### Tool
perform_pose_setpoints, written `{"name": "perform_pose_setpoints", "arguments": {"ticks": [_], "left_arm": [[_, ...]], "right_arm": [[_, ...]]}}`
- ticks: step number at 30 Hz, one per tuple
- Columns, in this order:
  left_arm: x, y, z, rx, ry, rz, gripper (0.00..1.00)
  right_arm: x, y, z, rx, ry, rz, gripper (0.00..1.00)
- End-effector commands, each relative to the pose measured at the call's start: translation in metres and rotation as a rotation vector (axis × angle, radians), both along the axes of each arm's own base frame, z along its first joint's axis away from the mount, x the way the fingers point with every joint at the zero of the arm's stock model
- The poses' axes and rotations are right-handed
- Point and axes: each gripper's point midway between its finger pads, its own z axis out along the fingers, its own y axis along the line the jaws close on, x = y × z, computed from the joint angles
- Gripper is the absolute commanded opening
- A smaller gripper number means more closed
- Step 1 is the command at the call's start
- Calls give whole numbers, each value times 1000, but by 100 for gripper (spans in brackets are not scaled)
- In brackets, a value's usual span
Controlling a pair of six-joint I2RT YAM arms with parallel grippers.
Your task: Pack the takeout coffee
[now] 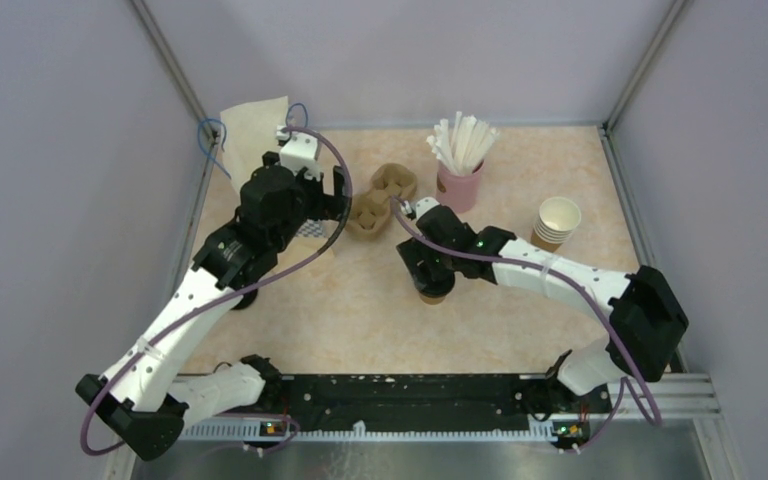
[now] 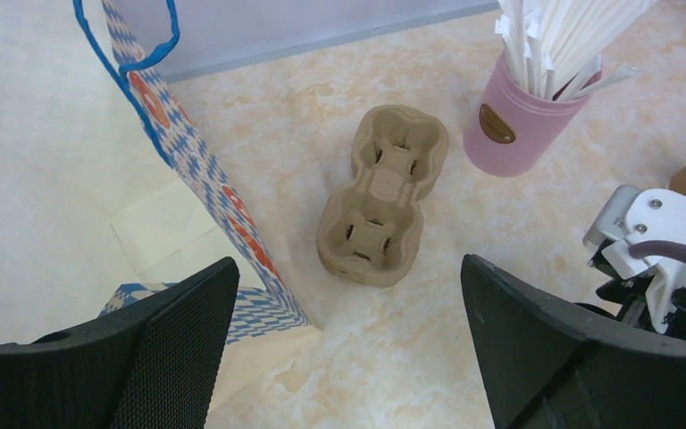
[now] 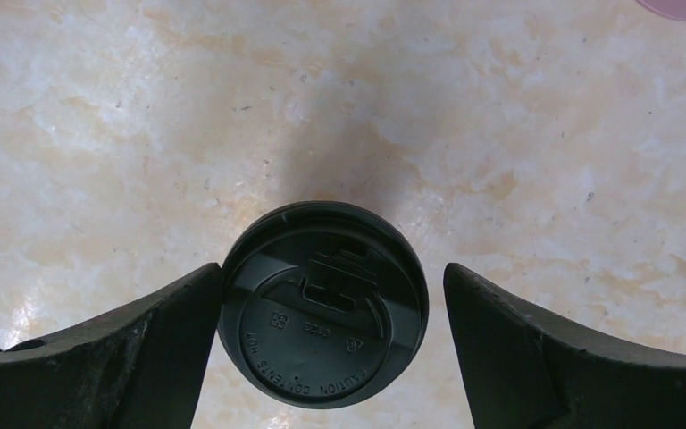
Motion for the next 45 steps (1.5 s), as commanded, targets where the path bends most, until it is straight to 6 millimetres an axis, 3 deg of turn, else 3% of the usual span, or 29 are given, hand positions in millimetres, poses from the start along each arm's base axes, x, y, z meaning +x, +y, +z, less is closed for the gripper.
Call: {"name": "perform_pose_setpoints", "arguments": {"ticks": [1, 9, 14, 19, 23, 25, 27, 30, 38, 42, 45], "left_arm": [[2, 9, 13, -50, -62, 43, 99], [-2, 8, -4, -44, -47, 20, 99], [-5, -4, -13, -26, -20, -52, 99], [7, -29, -33, 15, 87, -134, 99], [15, -58, -38, 26, 139, -253, 99], [20, -75, -36, 17, 147, -326, 97], [30, -87, -37, 27, 158, -358, 95], [51, -100, -57, 75, 221, -365, 91], [110, -123, -129, 205, 330, -361, 84], [135, -116, -162, 222, 379, -327, 79], [144, -112, -176, 191, 402, -336, 73]], "right_arm": [[4, -7, -1, -44, -33, -20, 90], [-3, -13, -9, -21, 12, -38, 81], [-4, -43, -10, -43, 39, -165, 79], [-4, -75, -11, -56, 48, -288, 77], [-4, -101, -10, -78, 37, -390, 77], [-3, -102, -9, -48, 36, -401, 79], [-1, -99, -1, -6, 14, -410, 86], [4, -93, 26, 92, -51, -403, 95], [-4, -102, 120, 381, -317, -360, 96], [-13, -108, 141, 485, -420, -327, 96], [-19, -111, 152, 534, -451, -316, 95]]}}
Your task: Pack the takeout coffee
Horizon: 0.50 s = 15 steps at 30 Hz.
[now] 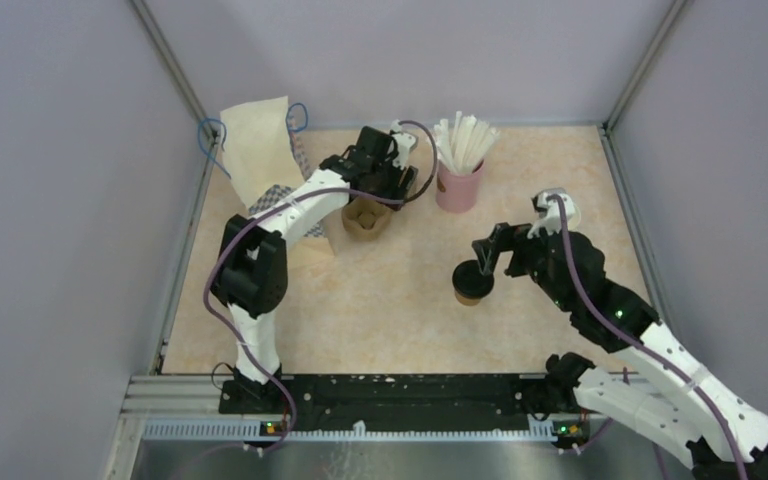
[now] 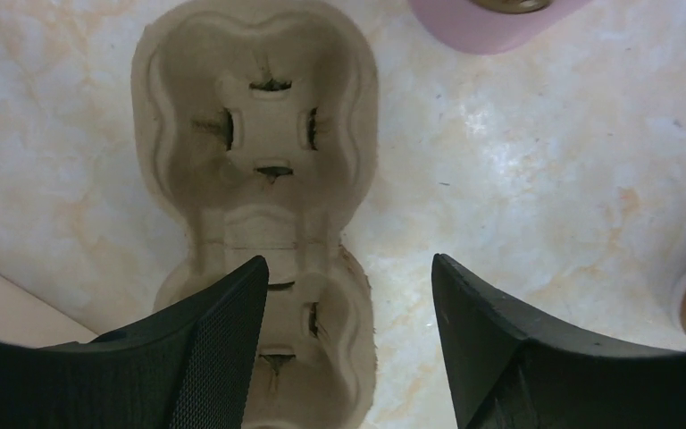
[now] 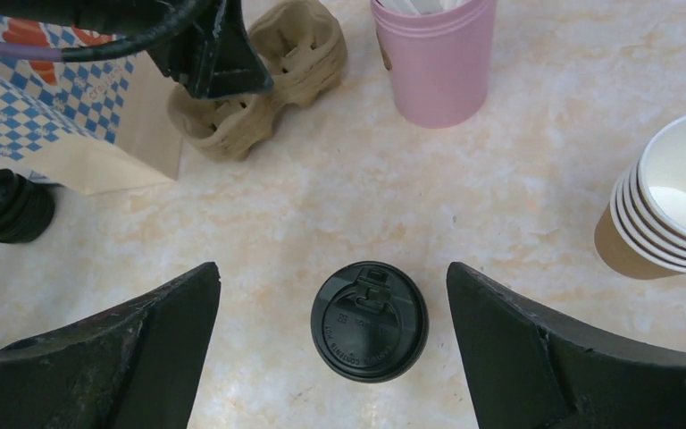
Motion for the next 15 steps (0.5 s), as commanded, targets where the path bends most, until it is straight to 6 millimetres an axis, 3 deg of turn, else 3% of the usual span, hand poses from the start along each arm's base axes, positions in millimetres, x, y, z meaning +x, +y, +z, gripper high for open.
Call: {"name": "perform_pose_setpoints", "arguments": {"ticks": [1, 15], "left_arm": [[24, 6, 12, -50, -44, -3, 71], [29, 16, -19, 32, -40, -9, 62]], "right_arm": [[-1, 2, 20, 53, -94, 31, 95], [-2, 6, 13, 22, -103, 68, 95]]}}
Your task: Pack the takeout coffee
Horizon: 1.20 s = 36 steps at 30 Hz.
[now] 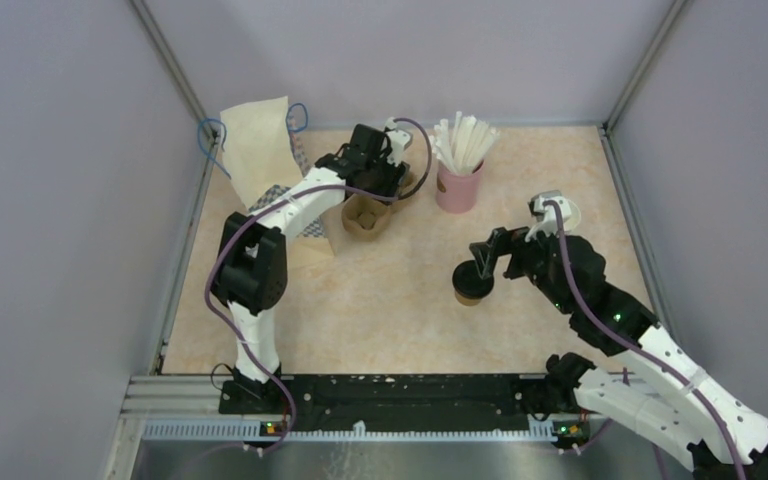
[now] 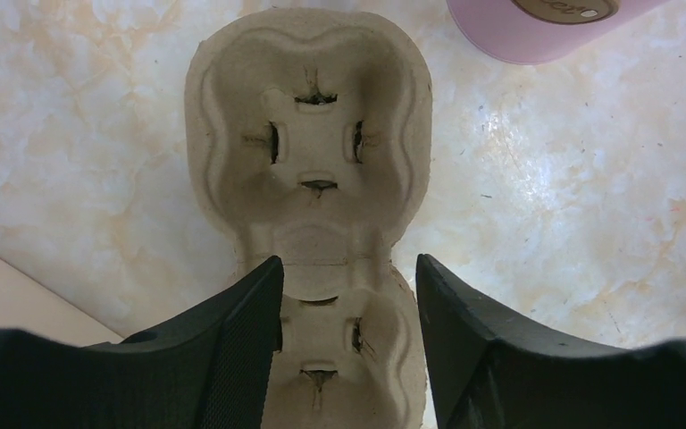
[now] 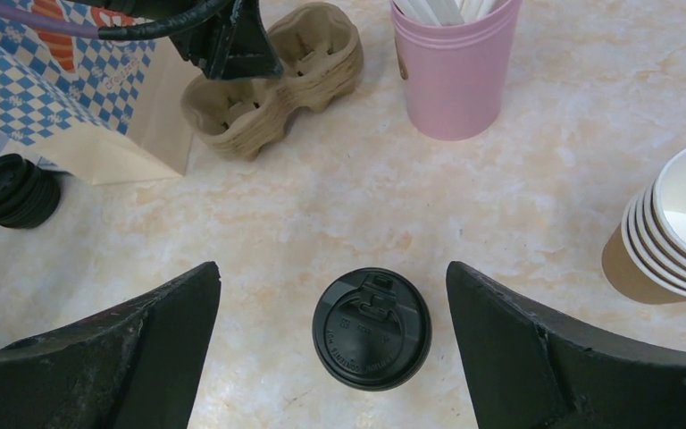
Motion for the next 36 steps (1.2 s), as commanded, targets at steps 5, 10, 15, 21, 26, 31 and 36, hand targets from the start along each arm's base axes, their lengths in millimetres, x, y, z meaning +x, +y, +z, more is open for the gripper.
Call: {"name": "perform_pose_setpoints", "arguments": {"ticks": [5, 10, 15, 21, 26, 31, 36], "left_arm": [[8, -2, 2, 0, -52, -14, 57], [9, 3, -7, 20, -41, -1, 58], [13, 8, -12, 31, -41, 6, 58], [14, 6, -16, 19, -34, -6, 56], [18, 10, -20, 27, -31, 5, 54], [19, 11, -21, 29, -34, 5, 54], [18, 9, -22, 24, -29, -2, 50]], "right_arm": [[3, 7, 4, 13, -28, 26, 94], [4, 8, 4, 16, -23, 28, 94], [4, 8, 3, 16, -19, 27, 94], [5, 11, 1, 19, -13, 30, 94], [6, 12, -3, 14, -5, 31, 94], [7, 13, -5, 8, -2, 32, 93], [8, 14, -3, 11, -4, 33, 94]]}}
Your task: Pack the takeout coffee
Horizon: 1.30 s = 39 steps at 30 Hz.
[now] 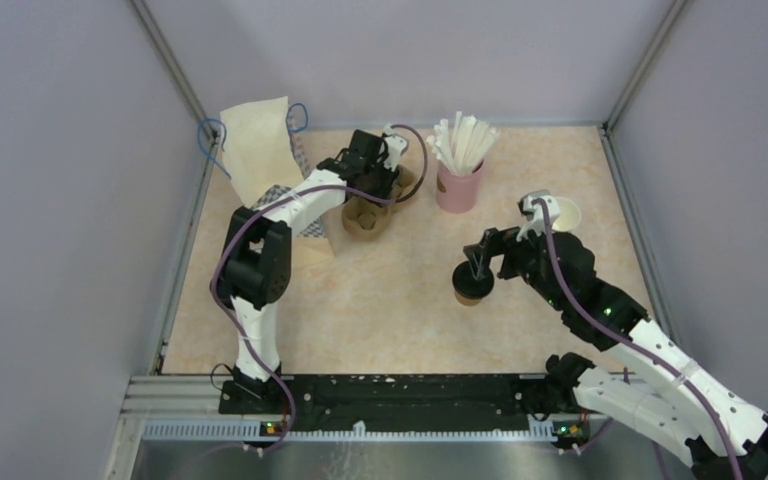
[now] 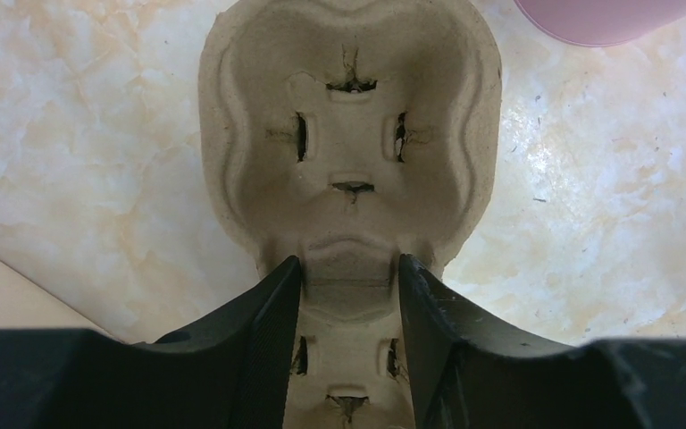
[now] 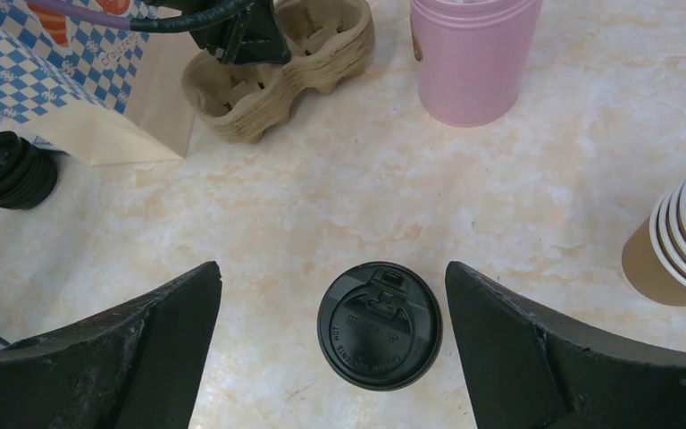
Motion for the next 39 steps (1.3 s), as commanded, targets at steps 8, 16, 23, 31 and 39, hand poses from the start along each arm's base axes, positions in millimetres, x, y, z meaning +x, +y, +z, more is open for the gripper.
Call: {"name": "perform_pose_setpoints", "arguments": {"ticks": [8, 16, 23, 31, 39], "left_arm": [[5, -6, 9, -34, -33, -23, 41], [8, -7, 34, -67, -70, -8, 39], [7, -12, 60, -113, -97, -13, 39], [8, -12, 81, -128, -130, -10, 41], [3, -9, 102, -142, -153, -6, 41]], "right_arm": [[5, 2, 11, 30, -39, -4, 94], [5, 3, 9, 29, -36, -2, 93], [6, 4, 5, 26, -33, 1, 93], [6, 6, 4, 32, -29, 3, 93], [-1, 15, -5, 62, 21, 43, 93]]}}
